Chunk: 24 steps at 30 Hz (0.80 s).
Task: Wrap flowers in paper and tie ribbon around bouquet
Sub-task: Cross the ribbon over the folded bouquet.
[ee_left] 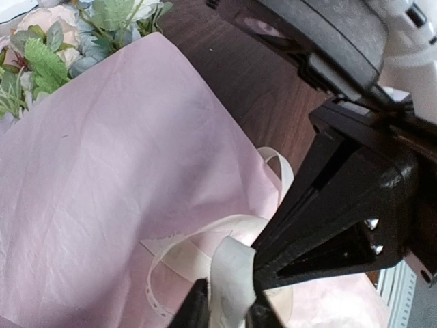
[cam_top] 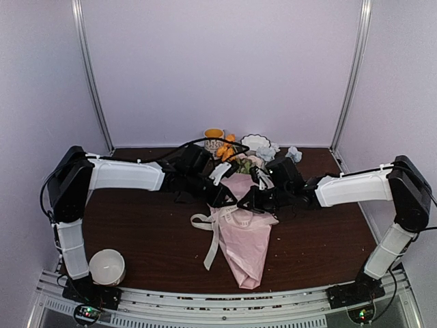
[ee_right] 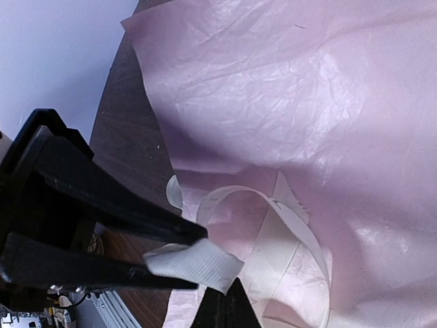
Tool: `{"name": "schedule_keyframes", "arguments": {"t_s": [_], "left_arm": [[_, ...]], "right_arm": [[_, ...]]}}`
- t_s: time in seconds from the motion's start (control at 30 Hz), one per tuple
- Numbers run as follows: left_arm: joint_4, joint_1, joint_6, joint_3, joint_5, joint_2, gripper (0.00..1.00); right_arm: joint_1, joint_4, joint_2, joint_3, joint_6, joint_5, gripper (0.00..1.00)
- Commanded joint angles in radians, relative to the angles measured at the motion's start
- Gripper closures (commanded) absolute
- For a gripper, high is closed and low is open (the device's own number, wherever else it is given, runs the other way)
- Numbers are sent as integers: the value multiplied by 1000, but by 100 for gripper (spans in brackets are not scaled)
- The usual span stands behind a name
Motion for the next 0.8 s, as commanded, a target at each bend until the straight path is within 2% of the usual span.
{"name": "schedule_keyframes", "arguments": {"t_s": [0.0, 0.1, 0.17, 0.27, 0.43, 0.63, 0.77], "left_arm": [[-2, 7, 19, 10, -5, -63, 69], [9, 31, -7, 9, 29, -82, 57], [11, 52, -42, 14, 42, -73, 53], [-48, 61, -52, 50, 16, -33, 54], [-156, 42, -17, 119, -23, 37, 66], [-271, 19, 37, 185, -135, 96, 64], [-297, 10, 66, 192, -152, 118, 63]], "right_arm": [[0, -36, -25, -15, -21, 52, 100], [2, -12, -27, -47, -23, 43, 100], [9, -4, -20, -54, -27, 37, 100], [22, 7, -10, -56, -29, 30, 100], [37, 18, 6, -58, -33, 25, 100], [40, 22, 17, -59, -31, 23, 100], [40, 14, 16, -56, -34, 27, 100]]}}
